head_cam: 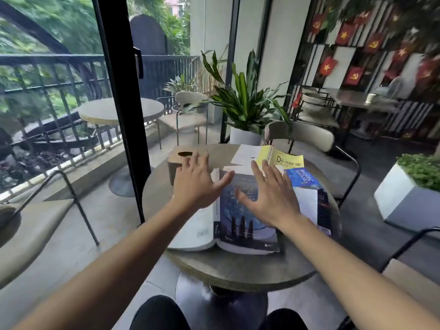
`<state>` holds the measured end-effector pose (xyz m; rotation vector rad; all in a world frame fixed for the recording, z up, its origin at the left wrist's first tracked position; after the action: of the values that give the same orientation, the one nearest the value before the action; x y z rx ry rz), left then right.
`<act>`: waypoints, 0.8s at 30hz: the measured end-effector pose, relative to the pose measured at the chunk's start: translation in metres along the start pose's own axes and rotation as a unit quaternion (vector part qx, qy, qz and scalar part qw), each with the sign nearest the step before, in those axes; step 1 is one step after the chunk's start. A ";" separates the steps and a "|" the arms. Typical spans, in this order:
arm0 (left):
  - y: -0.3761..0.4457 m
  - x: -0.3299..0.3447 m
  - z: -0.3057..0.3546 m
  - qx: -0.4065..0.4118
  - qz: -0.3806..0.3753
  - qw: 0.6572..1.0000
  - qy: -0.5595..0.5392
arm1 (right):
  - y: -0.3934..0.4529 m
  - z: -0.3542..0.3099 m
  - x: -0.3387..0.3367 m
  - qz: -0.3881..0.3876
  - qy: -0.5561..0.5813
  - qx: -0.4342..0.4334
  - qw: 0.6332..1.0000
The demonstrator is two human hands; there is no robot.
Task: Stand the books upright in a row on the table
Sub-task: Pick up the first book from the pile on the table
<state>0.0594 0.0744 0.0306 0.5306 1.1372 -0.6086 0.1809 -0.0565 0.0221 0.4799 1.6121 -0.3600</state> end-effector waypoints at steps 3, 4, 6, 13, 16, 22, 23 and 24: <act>0.009 0.035 -0.007 -0.047 -0.076 0.996 0.002 | -0.002 -0.002 0.030 -0.053 -0.012 0.011 0.998; 0.010 0.045 -0.009 -0.063 -0.105 0.992 -0.001 | -0.004 -0.003 0.040 -0.067 -0.015 0.013 0.998; 0.012 0.062 -0.014 -0.093 -0.152 0.984 -0.028 | -0.005 -0.003 0.053 -0.078 -0.017 0.019 0.997; 0.013 0.069 -0.015 -0.114 -0.174 0.973 -0.097 | -0.007 -0.012 0.076 -0.073 -0.026 0.014 0.997; 0.010 0.064 -0.015 -0.116 -0.156 0.974 -0.114 | -0.008 -0.021 0.077 -0.081 -0.018 -0.001 0.997; -0.013 0.012 -0.016 -0.079 -0.031 0.985 -0.149 | -0.010 -0.043 0.062 -0.042 -0.010 -0.040 0.998; -0.018 0.000 -0.014 -0.067 -0.005 0.986 -0.153 | -0.011 -0.048 0.058 -0.032 0.006 -0.051 0.998; -0.025 -0.012 -0.012 -0.055 0.019 0.986 -0.156 | -0.010 -0.053 0.055 -0.032 0.031 -0.063 0.997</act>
<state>0.0310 0.0664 0.0358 0.3470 0.8566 -0.5685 0.1272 -0.0336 -0.0280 0.3474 1.7014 -0.2923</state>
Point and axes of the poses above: each hand's wrist, its own y-axis towards the middle knuckle, its own x-axis out of the palm, z = x × y, the point moved 10 cm from there along y, towards the middle knuckle, and after that the axes turned 14 degrees about -z, right-handed, at the moved point
